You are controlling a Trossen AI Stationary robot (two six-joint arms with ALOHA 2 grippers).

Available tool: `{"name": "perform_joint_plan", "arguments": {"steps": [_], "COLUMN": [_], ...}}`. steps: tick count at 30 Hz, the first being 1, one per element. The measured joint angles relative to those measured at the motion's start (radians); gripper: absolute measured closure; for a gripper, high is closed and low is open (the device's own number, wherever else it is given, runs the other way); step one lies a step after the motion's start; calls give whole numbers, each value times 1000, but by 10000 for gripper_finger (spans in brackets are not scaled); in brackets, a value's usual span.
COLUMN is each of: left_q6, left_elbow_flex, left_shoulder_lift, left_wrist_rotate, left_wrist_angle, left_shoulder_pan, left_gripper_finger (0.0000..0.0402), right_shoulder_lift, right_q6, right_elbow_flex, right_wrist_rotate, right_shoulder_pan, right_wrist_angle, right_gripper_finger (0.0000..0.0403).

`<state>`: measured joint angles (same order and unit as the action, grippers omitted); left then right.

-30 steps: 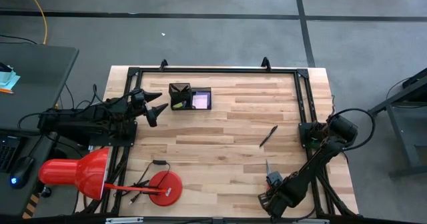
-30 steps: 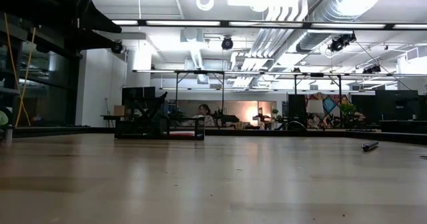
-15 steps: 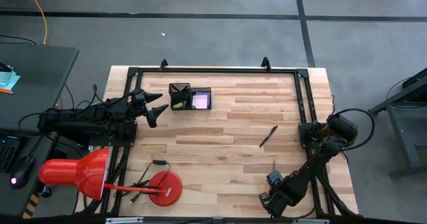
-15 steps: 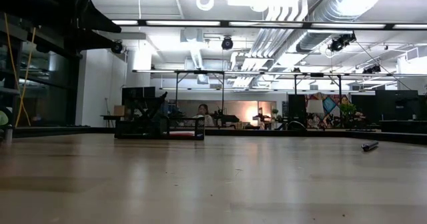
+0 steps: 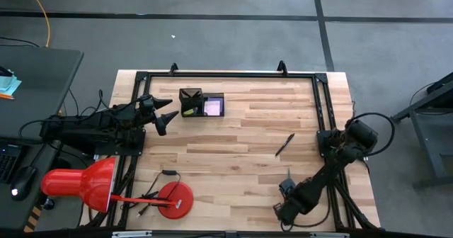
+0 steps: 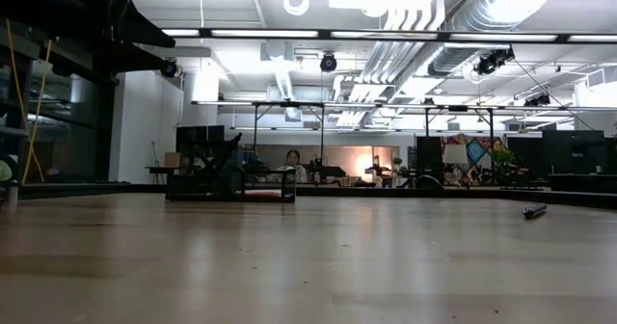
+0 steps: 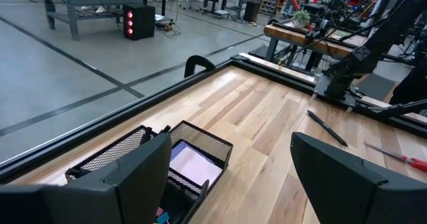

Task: Pick and place office supplies into organizer
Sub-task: Put the red scissors into the desk organizer

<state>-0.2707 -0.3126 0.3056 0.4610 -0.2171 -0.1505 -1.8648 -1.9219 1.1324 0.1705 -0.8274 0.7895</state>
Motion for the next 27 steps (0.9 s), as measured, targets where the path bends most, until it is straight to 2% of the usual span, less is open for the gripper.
{"name": "perform_joint_plan", "arguments": {"steps": [8, 15, 23, 27], "left_q6": [0, 0, -15, -19], "left_elbow_flex": [0, 0, 0, 0], "left_shoulder_lift": [0, 0, 0, 0], "left_wrist_rotate": [0, 0, 2, 2], "left_wrist_angle": [0, -6, -13, -22], "left_shoulder_pan": [0, 0, 0, 0], "left_gripper_finger": [108, 108, 108, 108], "right_shoulder_lift": [-4, -6, -4, -3], "right_q6": [192, 378, 620, 733], "right_elbow_flex": [2, 120, 370, 485], "right_wrist_rotate": [51, 43, -116, -159], "right_shoulder_pan": [90, 161, 251, 300], "right_wrist_angle": [117, 353, 691, 763], "right_gripper_finger": [387, 391, 386, 388]}}
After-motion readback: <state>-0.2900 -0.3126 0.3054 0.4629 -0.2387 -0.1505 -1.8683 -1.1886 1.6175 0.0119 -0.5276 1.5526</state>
